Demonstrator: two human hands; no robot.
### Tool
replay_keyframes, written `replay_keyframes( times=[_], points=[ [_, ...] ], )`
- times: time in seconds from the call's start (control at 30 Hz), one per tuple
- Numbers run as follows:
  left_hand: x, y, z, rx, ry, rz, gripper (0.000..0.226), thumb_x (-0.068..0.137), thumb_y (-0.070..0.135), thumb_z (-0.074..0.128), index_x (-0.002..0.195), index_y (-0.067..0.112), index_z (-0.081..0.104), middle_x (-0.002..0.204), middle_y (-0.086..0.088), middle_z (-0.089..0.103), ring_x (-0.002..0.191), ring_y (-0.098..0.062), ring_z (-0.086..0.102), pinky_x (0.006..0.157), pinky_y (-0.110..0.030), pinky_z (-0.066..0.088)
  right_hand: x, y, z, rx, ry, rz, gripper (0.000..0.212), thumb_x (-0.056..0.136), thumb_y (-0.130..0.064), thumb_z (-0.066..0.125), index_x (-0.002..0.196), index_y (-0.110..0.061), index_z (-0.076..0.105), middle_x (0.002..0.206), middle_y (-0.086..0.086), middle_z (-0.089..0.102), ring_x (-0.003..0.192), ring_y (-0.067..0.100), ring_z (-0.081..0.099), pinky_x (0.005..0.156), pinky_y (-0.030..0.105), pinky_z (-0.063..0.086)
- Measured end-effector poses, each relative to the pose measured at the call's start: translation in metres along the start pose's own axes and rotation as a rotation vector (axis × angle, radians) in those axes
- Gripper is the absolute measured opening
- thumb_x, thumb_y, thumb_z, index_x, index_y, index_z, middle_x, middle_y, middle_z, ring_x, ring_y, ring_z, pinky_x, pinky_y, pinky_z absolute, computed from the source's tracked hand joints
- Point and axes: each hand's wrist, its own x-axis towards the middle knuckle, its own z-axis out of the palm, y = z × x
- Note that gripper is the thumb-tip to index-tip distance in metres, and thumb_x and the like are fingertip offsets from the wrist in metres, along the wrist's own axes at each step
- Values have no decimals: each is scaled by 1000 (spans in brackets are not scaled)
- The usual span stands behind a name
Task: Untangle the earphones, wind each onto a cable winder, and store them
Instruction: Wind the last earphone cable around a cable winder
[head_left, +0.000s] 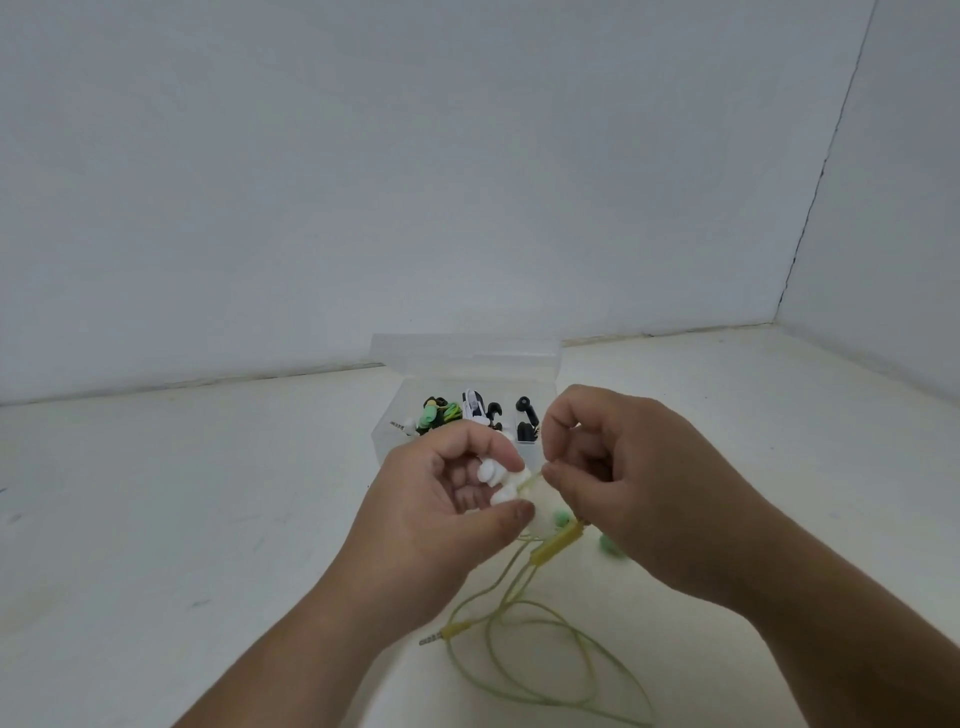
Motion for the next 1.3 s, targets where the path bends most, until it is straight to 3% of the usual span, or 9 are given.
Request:
replay_keyframes(
  times=[0.13,0.43,0.7,0.77,0.87,1.0,1.1,1.17,1.3],
  points=[
    [0,2,-2,99,51,17,20,67,16,71,84,25,72,68,-1,42,64,-19,38,58,-28,35,4,-1,-6,61,334,15,21,90,-5,63,80,-23,58,57,4,63,49,19,54,52,29,47],
    [12,-1,-33,137,354,20,20,64,22,66,82,26,73,73,-3,62,66,-14,47,56,-15,37,13,34,-52,1108,739,387,20,98,-4,50,85,-17,59,57,-1,57,48,12,52,49,18,47],
    [10,2,-37,131,387,-10,19,66,21,66,83,23,74,80,-15,69,67,-13,53,63,-24,50,8,59,-62,817,1087,606,24,88,-3,47,84,-24,58,65,0,54,49,13,45,49,22,37],
    [10,4,-35,103,364,-10,12,75,9,68,83,18,74,78,-18,71,72,-21,62,75,-42,60,11,61,-62,678,1035,655,24,87,-2,47,85,-22,60,65,2,55,53,15,47,54,25,40],
    [9,6,-34,70,302,5,24,87,-12,58,85,7,72,65,-10,70,62,-18,66,61,-30,58,12,68,-57,191,743,711,18,86,-6,52,94,-17,64,73,6,63,65,25,57,64,35,47],
    [4,12,-27,25,158,4,15,77,-6,66,80,8,73,59,-2,67,58,-17,66,57,-27,56,8,58,-34,-497,362,651,22,92,-21,55,113,-24,58,113,8,58,103,32,56,83,37,44],
    [2,12,-22,21,76,-12,18,69,4,62,79,12,75,61,0,68,58,-17,67,57,-26,56,7,27,-19,-98,379,291,11,94,-20,60,102,-24,67,102,-5,68,98,13,62,77,19,44],
    [0,13,-17,31,35,1,16,73,0,65,79,11,75,57,5,64,54,-13,64,56,-25,55,5,3,-7,273,55,233,17,92,-40,63,103,-28,69,96,-12,73,90,-5,65,77,9,45],
    [1,11,-15,102,50,47,23,80,-9,69,83,13,76,51,15,57,50,-4,58,55,-19,52,-1,-4,14,299,-336,270,56,79,-66,62,128,-36,60,91,-10,76,90,7,71,96,40,53]
  ],
)
